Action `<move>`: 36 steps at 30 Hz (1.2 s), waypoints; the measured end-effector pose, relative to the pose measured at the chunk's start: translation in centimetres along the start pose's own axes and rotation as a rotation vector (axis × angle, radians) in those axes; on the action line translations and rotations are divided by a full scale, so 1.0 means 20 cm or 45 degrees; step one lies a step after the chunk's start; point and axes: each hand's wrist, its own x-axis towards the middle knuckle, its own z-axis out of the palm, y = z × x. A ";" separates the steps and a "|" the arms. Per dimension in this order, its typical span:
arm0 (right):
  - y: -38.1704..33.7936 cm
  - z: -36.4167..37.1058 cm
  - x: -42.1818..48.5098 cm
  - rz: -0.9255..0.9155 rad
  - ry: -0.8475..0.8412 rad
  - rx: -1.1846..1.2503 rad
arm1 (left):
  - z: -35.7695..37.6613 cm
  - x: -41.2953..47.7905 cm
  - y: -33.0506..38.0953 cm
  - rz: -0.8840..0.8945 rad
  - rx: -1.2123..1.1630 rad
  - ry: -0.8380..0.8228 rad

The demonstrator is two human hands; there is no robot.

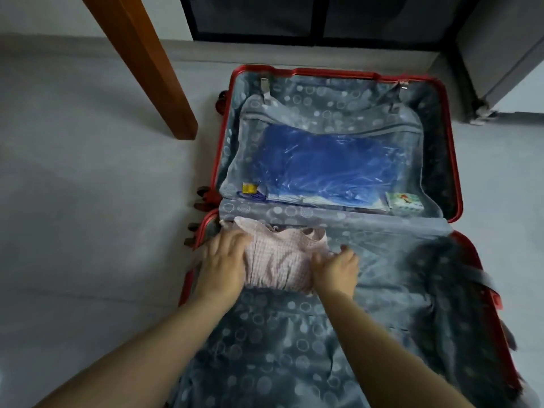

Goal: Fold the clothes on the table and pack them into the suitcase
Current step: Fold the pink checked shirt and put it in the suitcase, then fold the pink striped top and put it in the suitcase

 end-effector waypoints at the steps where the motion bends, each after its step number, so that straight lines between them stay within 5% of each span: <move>1: 0.03 0.00 -0.05 -0.257 0.136 -0.104 | 0.03 -0.07 -0.01 0.175 0.070 -0.062; 3: 0.07 -0.01 -0.16 -0.745 0.257 -0.231 | 0.06 -0.17 -0.03 0.287 0.104 -0.283; 5: 0.09 -0.02 -0.21 -1.021 0.101 -0.499 | 0.04 -0.18 -0.01 0.178 0.161 -0.534; 9: 0.06 -0.07 -0.11 -0.755 -0.706 -0.978 | 0.06 -0.06 -0.01 -0.006 0.311 -1.006; 11: 0.03 -0.07 -0.09 -0.662 -0.825 -1.074 | 0.09 0.00 0.02 -0.114 0.292 -1.183; 17: -0.11 -0.40 -0.50 -0.607 -0.840 -0.956 | -0.29 -0.08 0.21 -0.146 0.211 -1.071; 23: -0.62 -1.22 -1.08 -0.564 -0.838 -0.950 | -1.33 -0.20 0.59 -0.191 0.118 -1.063; 29: -1.35 -2.01 -1.62 -0.799 -0.671 -0.944 | -2.57 -0.10 0.89 -0.211 0.075 -0.754; 36: -1.75 -2.30 -2.15 -1.003 -0.498 -0.859 | -3.36 -0.31 0.86 -0.173 -0.021 -0.502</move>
